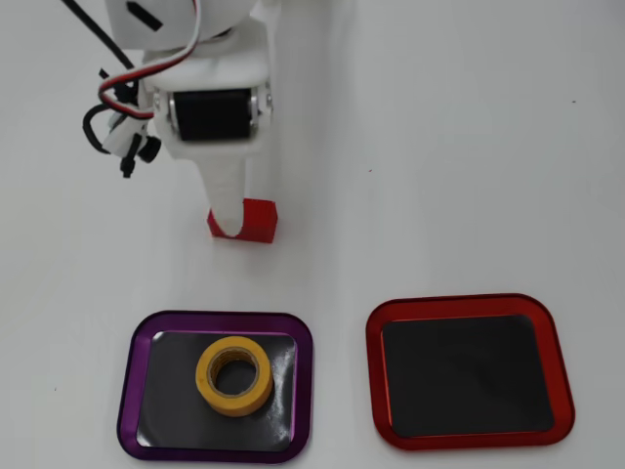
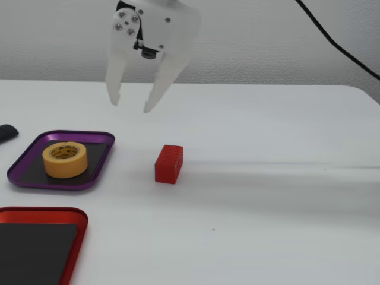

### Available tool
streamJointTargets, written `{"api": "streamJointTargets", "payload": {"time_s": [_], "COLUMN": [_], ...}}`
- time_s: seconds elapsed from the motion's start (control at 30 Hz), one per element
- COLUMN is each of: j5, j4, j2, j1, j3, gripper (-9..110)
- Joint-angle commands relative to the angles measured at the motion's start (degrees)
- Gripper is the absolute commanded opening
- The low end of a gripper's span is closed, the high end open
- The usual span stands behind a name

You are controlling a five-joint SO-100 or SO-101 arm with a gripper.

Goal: Grasp a tape and put it in the right purple dish.

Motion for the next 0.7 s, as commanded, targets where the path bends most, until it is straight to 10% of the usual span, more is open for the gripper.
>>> {"api": "streamJointTargets", "payload": {"time_s": [0.0, 0.67], "j5": [0.8, 10.0], "j4": [8.3, 3.0], "j2": [7.6, 59.8], "j1": [-0.1, -0.2], "j3": [-4.3, 52.1], "gripper": [11, 11]}}
